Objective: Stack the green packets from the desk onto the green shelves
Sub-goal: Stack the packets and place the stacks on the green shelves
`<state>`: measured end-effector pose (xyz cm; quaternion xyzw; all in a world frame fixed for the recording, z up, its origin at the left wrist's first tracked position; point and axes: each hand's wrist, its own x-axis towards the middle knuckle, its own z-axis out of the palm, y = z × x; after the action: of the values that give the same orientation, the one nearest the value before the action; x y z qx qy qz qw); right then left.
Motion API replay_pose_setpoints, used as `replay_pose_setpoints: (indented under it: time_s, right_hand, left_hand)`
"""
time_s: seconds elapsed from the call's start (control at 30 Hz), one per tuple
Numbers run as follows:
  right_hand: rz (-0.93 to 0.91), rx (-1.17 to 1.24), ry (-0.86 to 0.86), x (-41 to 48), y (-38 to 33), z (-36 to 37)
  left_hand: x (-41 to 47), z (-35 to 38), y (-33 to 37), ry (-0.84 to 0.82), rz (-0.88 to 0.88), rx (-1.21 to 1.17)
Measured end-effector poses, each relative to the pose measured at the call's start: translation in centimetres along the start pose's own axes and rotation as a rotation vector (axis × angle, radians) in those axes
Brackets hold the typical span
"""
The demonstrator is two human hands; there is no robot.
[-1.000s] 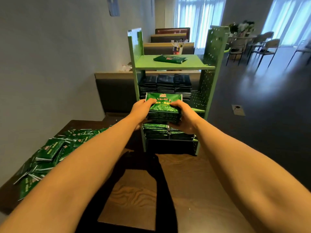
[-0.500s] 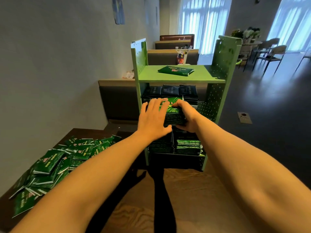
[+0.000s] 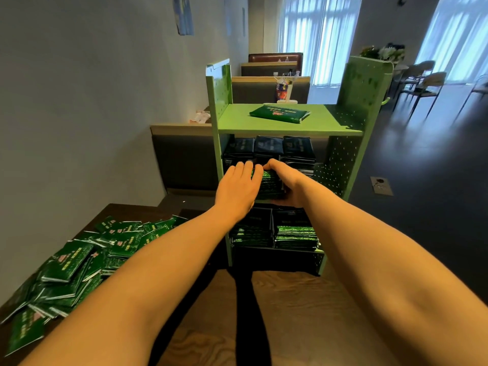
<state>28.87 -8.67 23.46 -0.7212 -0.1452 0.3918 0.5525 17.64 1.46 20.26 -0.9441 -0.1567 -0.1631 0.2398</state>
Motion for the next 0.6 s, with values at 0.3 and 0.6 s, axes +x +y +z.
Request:
replay_pose_setpoints:
  time_s: [0.3,0.6]
  right_hand:
    - [-0.065,-0.042,0.186,0.1,-0.2,0.7]
    - [-0.069,0.064,0.208,0.4,-0.2,1.0]
  left_hand:
    - [0.3,0.4,-0.9,-0.056,-0.019,0.046]
    - [0.2,0.7,-1.8,-0.013,0.003,0.041]
